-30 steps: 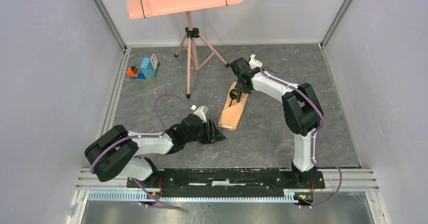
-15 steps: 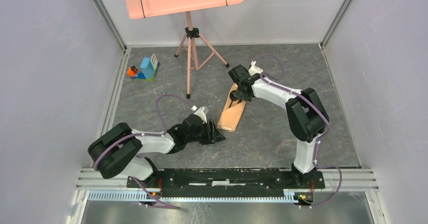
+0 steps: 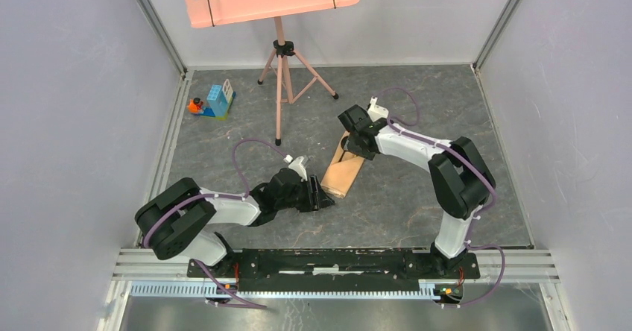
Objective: Fold the napkin into a case and place the utensils inside
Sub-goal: Insert the knife into the folded napkin.
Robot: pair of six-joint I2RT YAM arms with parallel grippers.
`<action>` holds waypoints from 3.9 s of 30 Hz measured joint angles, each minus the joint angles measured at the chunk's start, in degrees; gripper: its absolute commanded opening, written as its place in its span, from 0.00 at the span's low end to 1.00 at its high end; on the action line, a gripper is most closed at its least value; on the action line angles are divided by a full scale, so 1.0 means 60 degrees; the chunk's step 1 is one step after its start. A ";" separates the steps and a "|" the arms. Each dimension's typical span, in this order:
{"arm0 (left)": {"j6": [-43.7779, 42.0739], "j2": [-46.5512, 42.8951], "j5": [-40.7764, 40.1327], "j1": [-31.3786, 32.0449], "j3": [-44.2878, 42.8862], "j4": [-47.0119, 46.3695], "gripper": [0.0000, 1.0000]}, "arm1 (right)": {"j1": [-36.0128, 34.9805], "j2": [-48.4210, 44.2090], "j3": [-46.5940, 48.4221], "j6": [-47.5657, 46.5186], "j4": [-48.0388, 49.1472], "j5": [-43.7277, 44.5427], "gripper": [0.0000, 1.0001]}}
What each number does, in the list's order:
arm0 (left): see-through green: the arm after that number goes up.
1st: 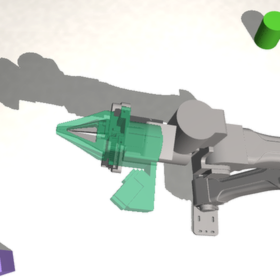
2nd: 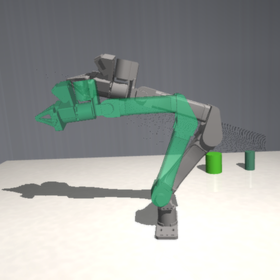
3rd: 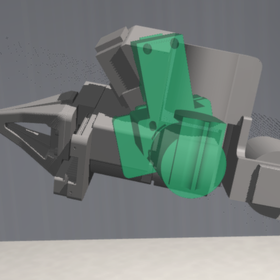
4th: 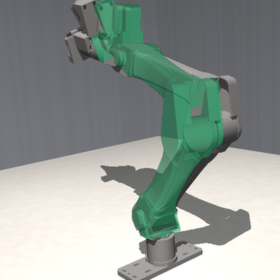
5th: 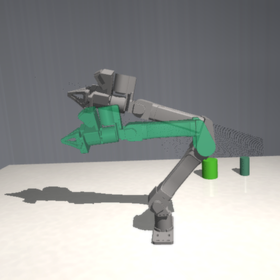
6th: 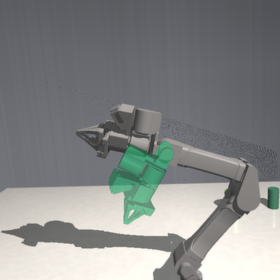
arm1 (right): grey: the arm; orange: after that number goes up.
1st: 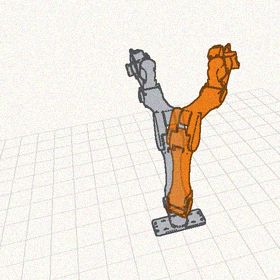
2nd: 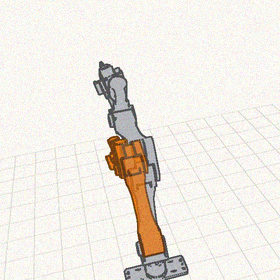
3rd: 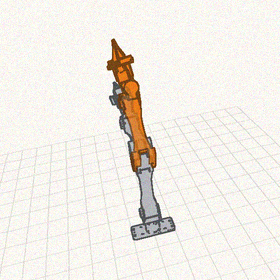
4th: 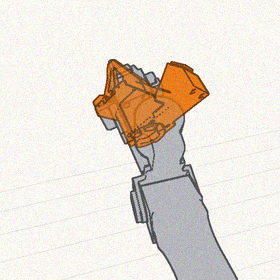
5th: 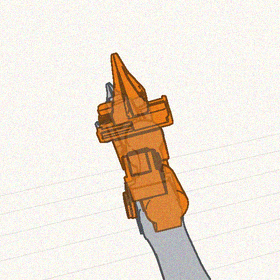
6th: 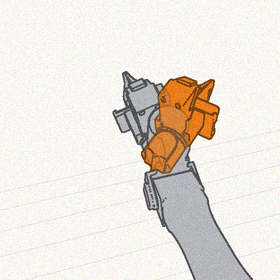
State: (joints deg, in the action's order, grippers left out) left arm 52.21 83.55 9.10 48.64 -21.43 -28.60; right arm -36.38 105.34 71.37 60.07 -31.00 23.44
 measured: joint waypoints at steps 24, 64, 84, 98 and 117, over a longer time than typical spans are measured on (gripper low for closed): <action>0.0127 -0.0270 0.0324 0.0044 -0.0259 0.1013 0.56 | 0.4608 0.1326 0.0040 -0.7009 0.5417 -0.7916 0.58; 0.0900 0.1326 0.0590 0.0266 -0.1031 0.0022 0.50 | 0.5457 0.3217 -0.1880 -0.3442 1.0819 -1.2389 0.00; 0.1279 0.1592 0.0736 0.0266 -0.0947 -0.0546 0.49 | 0.5224 0.1654 -0.4364 -0.1581 1.3908 -1.1442 0.01; 0.1384 0.1588 0.0743 0.0266 -0.0783 -0.0801 0.48 | 0.4958 0.0907 -0.6051 -0.0914 1.4539 -1.0240 0.00; -0.1515 -0.3333 -0.0488 0.0506 0.0175 0.2091 0.45 | 0.4954 0.0546 -0.6135 -0.0583 1.4371 -0.9785 0.00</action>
State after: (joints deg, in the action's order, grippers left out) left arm 43.11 63.55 6.17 51.68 -20.38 -16.05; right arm -6.66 108.62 34.57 56.58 55.22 -35.27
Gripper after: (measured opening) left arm 0.449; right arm 0.007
